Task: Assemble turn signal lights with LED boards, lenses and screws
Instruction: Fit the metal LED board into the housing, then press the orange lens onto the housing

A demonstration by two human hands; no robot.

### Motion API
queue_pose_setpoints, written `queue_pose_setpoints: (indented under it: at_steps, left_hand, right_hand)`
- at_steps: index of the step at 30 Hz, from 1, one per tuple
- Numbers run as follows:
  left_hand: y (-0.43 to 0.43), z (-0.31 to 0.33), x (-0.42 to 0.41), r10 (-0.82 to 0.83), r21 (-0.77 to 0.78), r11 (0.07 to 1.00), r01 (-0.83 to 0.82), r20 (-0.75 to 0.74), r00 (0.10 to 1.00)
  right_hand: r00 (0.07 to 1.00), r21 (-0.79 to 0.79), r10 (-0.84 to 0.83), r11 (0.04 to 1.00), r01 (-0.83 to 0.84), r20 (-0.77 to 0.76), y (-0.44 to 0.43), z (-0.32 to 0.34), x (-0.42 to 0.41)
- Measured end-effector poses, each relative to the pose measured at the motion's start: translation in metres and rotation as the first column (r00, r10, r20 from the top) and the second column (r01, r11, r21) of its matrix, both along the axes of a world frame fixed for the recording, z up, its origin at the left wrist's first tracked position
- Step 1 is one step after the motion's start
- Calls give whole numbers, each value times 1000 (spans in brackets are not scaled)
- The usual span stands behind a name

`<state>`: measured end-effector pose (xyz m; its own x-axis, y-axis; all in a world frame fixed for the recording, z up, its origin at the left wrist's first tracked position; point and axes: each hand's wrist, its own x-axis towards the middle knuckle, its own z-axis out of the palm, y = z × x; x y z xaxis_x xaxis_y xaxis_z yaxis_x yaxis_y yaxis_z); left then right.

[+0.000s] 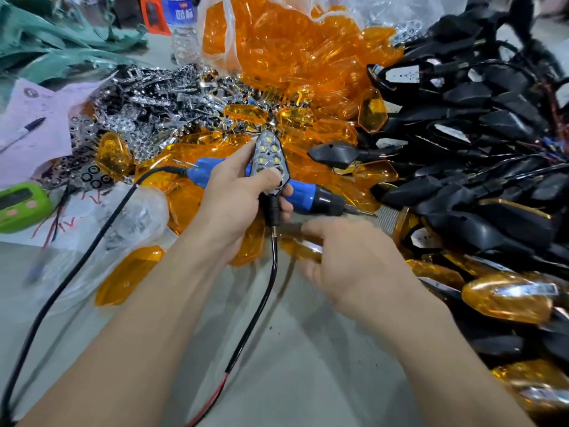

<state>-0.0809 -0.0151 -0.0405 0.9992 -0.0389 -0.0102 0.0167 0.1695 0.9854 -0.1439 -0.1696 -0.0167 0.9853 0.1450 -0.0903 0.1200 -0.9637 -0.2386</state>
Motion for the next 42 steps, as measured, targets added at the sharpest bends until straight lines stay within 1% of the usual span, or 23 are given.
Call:
queue_pose_setpoints:
  at_steps: [2,4,5,6,7,9,10,11,12,13,14,16,18,21,23,27,30,32,34,39,42]
  left_hand:
    - [2,0,1,31,18,999,-31,0,1000]
    - [2,0,2,58,28,998,-58,-18,998]
    - [1,0,2,66,34,997,-65,-24,998]
    - [0,0,2,72,43,997,-70,-24,997]
    - [0,0,2,80,56,995,-79,-17,997]
    - [-1,-2,2,95,89,991,-95,9,995]
    - [-1,-2,2,91,90,992,-93,25,995]
    - [-2,-2,2,79,75,994,-83,43,996]
    - [-3,-3,1,63,57,996,-66,66,996]
    - [-5,-3,1,48,44,998,-53,98,994]
    - [-6,-3,0,42,41,998,-48,140,989]
    - [-8,-4,-1,52,38,997,-62,221,974]
    - [-8,-6,-1,73,46,995,-88,267,961]
    - [-6,-8,1,90,124,983,-134,310,947]
    - [-5,-10,4,75,172,976,-137,323,943]
    - [-5,-9,3,27,216,971,-97,306,952]
    - [-8,-4,0,-32,218,976,-24,249,968]
    - [-8,-2,0,-54,190,982,15,201,978]
    - [-7,-3,0,-53,119,992,35,152,987]
    - [-5,0,-1,-50,-85,995,55,53,997]
    - [1,2,0,-91,-124,989,87,-30,995]
  right_hand:
    - [997,-39,79,996,-79,-22,5,-3,1]
    - [996,-9,77,997,-77,38,1,-6,4]
    - [995,47,37,998,-41,93,-4,-8,5]
    - [987,143,-29,990,6,160,-10,-9,6]
    - [967,280,-112,959,45,228,-17,-9,7]
    - [912,518,-266,852,70,313,-24,-9,12]
    - [901,624,-314,779,63,301,-23,-9,17]
    - [910,741,-333,670,44,247,-17,-8,23]
    - [934,855,-315,518,21,168,-10,-8,29]
    - [952,926,-283,378,-1,116,-1,-9,35]
    - [959,959,-266,281,-23,101,8,-10,39]
    - [957,979,-274,200,-43,98,21,-17,44]
    - [954,985,-286,165,-46,93,29,-24,46]
    - [959,994,-276,96,-43,68,32,-30,46]
    - [959,997,-278,59,-40,55,28,-31,47]
    - [963,999,-268,-29,-23,15,23,-32,47]
    - [966,997,-256,-72,23,-40,19,-33,47]
    - [970,996,-240,-87,27,-47,17,-33,47]
    - [974,996,-225,-91,15,-35,16,-34,48]
    - [972,998,-234,-54,15,-27,16,-36,48]
    - [968,999,-248,-48,25,-36,17,-36,48]
